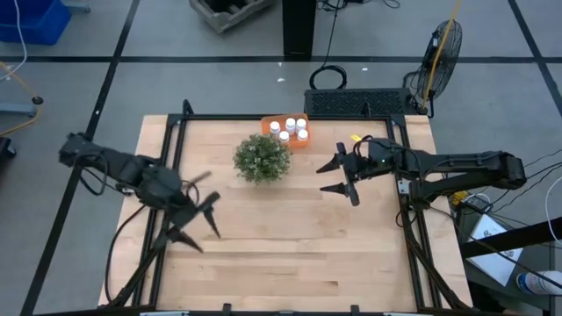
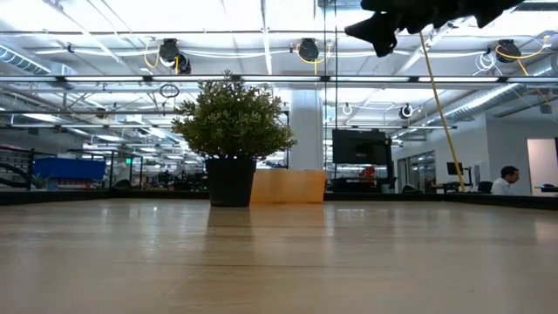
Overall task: Pick and place pill bottles into a basket
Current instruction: Return to Home Position
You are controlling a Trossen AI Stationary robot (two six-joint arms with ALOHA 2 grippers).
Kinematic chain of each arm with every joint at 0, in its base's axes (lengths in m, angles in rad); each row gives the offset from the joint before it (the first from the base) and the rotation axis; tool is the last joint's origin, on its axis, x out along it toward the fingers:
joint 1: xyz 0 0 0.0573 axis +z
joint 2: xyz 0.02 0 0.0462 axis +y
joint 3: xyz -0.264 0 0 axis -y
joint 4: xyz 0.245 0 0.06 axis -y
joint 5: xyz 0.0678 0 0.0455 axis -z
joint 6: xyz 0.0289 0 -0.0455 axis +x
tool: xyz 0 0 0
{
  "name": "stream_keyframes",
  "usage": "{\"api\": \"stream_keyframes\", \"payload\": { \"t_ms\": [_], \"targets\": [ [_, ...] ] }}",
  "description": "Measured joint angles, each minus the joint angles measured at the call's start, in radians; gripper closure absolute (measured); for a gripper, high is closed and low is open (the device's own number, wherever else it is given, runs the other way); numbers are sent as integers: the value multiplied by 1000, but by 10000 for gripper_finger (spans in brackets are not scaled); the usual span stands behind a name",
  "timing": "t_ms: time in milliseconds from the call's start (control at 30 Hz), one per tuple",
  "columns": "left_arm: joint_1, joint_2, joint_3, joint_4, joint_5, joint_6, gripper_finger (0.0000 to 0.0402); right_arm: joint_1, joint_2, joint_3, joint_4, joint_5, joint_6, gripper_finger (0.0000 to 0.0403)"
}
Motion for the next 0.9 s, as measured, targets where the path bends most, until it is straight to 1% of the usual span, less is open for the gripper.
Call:
{"api": "stream_keyframes", "payload": {
  "t_ms": [100,167,233,267,333,400,467,567,667,767,900],
  "targets": [
    [-38,-142,-228,201,-182,-97,146,0,-1,-31,56,0,1,151],
    [-64,-220,-373,338,-266,-166,146,0,0,-42,76,0,7,151],
    [-85,-277,-498,485,-328,-211,146,0,-1,-43,83,0,26,151],
    [-95,-301,-557,542,-345,-221,146,0,-1,-43,83,0,32,151],
    [-120,-332,-651,637,-347,-222,146,0,-1,-43,81,0,40,151],
    [-142,-369,-730,712,-346,-222,146,0,-1,-44,84,0,42,151],
    [-169,-397,-794,787,-376,-232,146,0,-1,-43,88,0,42,151],
    [-197,-449,-847,752,-410,-236,146,0,-1,-44,88,0,35,151],
    [-199,-511,-861,704,-427,-203,146,0,-1,-43,96,0,32,151],
    [-188,-564,-863,649,-426,-190,146,0,-1,-43,98,0,43,151],
    [-174,-638,-864,574,-394,-164,146,3,-1,-43,101,0,45,151]
  ]
}}
